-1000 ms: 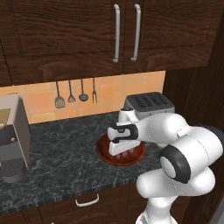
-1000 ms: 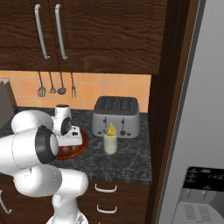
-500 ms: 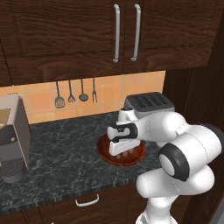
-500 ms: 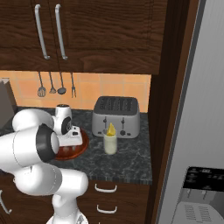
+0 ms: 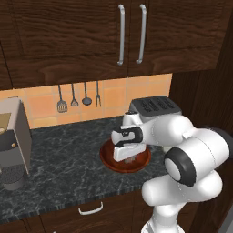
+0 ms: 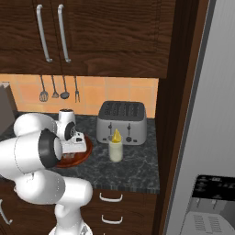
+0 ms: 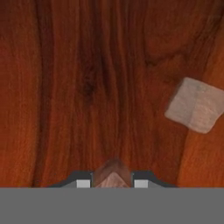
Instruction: Grab a lemon wedge from the fridge and one ice cube from the ice bowl, and put them in the glass of lemonade.
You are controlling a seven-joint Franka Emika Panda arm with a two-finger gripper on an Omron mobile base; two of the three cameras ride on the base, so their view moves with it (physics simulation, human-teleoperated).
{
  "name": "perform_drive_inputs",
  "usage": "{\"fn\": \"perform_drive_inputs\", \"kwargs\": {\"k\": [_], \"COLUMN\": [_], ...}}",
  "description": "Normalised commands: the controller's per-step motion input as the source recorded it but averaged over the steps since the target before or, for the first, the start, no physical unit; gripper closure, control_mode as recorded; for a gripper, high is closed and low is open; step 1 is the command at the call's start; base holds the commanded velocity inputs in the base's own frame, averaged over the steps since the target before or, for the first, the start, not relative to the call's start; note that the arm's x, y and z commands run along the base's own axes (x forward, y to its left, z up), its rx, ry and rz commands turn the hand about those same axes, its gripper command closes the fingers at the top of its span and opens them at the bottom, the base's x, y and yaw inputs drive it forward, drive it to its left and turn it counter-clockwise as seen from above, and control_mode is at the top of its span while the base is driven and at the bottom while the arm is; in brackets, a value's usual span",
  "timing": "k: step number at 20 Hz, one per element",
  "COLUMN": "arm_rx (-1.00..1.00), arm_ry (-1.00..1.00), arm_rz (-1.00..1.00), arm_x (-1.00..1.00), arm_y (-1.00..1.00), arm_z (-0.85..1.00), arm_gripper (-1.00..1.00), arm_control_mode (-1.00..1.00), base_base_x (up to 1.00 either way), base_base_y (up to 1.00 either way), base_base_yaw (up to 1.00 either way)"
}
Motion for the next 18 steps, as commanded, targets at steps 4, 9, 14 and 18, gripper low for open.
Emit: {"fn": "perform_drive_inputs", "kwargs": {"k": [4,9,14,18], "arm_rx": [-0.03,-0.02,0.02,0.05], "arm_ry": [0.03,0.02,0.00,0.00], "arm_rz": [0.00,0.00,0.00,0.00], "arm_x": [0.00,-0.12,-0.05,0.01], "arm_y": [0.10,0.00,0.00,-0.08], "arm_z": [0.02,0.31,0.63,0.02], "arm_gripper": [1.00,1.00,1.00,1.00], "arm_control_mode": [-1.00,-1.00,-1.00,-1.00], "base_base_x": [0.00,0.00,0.00,0.00], "base_base_y": [0.00,0.00,0.00,0.00], "base_base_yaw": [0.00,0.00,0.00,0.00]}}
